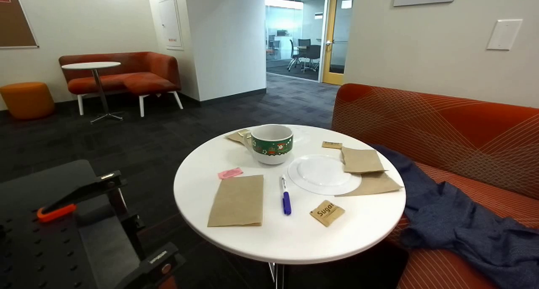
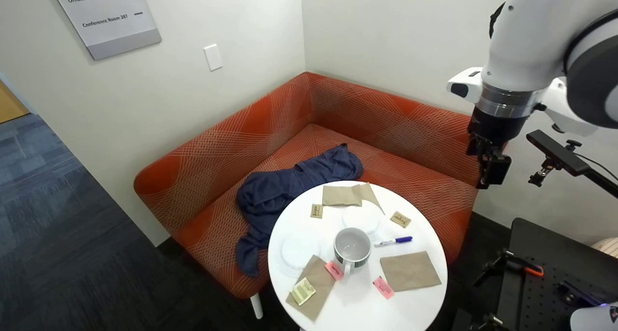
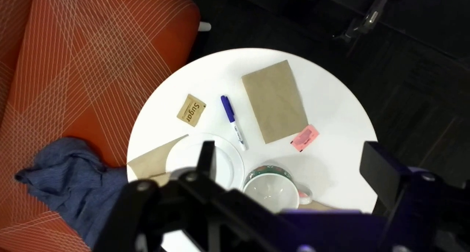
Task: Move the marker to the left side of the table
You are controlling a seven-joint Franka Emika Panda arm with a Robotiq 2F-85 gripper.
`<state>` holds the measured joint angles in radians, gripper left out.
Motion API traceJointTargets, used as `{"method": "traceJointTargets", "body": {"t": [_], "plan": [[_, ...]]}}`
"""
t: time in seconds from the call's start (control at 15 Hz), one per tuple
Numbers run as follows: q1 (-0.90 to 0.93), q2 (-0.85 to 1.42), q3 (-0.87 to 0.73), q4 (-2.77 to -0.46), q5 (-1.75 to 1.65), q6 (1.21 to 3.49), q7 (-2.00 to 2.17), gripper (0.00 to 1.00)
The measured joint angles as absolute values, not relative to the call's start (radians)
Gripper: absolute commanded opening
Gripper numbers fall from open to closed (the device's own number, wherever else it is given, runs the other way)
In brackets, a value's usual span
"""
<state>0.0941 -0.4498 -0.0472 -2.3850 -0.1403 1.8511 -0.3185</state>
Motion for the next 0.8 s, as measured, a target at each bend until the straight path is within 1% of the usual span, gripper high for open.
{"method": "traceJointTargets", "body": {"t": [0.4,0.8], "plan": [[0.072,-0.354,-0.130,-2.471,-0.140,2.080,-0.472,1.00],[0.050,-0.234,-0.136,-2.585,-0.140,2.357,-0.490,1.00]]}}
